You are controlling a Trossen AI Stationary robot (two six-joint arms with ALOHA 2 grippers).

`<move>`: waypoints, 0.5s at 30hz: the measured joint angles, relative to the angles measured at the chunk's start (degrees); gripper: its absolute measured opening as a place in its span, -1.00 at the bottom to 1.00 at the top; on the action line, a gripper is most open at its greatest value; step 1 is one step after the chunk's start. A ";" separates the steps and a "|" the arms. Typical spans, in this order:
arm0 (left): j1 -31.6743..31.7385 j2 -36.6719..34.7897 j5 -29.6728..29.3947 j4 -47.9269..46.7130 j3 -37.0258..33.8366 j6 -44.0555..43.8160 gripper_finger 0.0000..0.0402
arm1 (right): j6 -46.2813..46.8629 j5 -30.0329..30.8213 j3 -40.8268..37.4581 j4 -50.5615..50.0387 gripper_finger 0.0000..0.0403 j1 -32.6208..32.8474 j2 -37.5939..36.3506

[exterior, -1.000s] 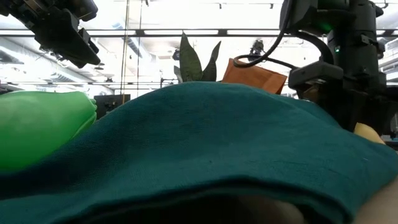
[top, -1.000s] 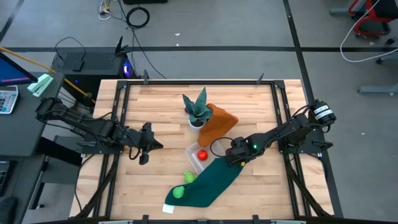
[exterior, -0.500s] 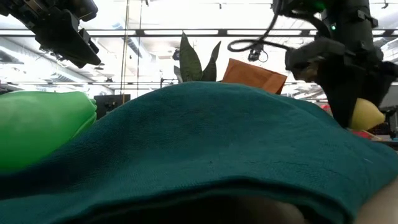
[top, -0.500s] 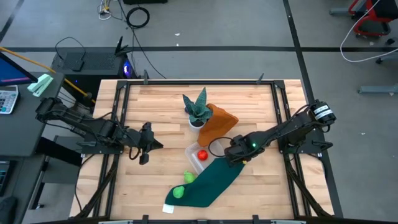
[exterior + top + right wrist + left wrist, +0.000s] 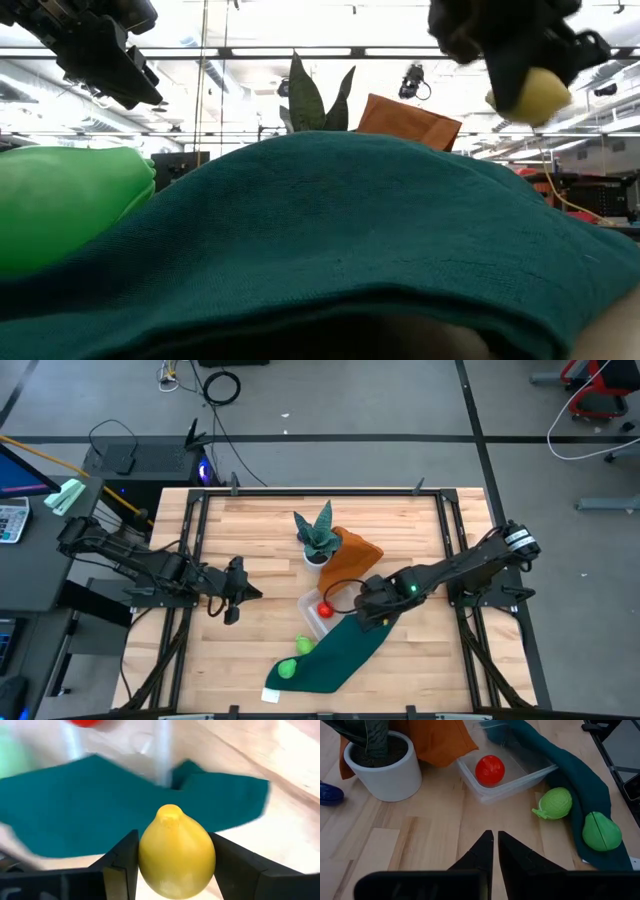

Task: Pick and placing Produce into tupperware
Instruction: Put the yellow lemon into the transparent bin

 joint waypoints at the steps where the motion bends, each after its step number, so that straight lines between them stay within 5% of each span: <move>1: 0.00 0.00 0.01 0.01 0.00 0.00 -0.84 | 0.01 0.04 0.20 1.82 -0.20 0.39 0.00; 15: 0.00 0.00 -0.75 -0.03 0.00 0.48 -0.84 | -3.81 14.60 -1.48 23.41 -0.19 1.35 2.77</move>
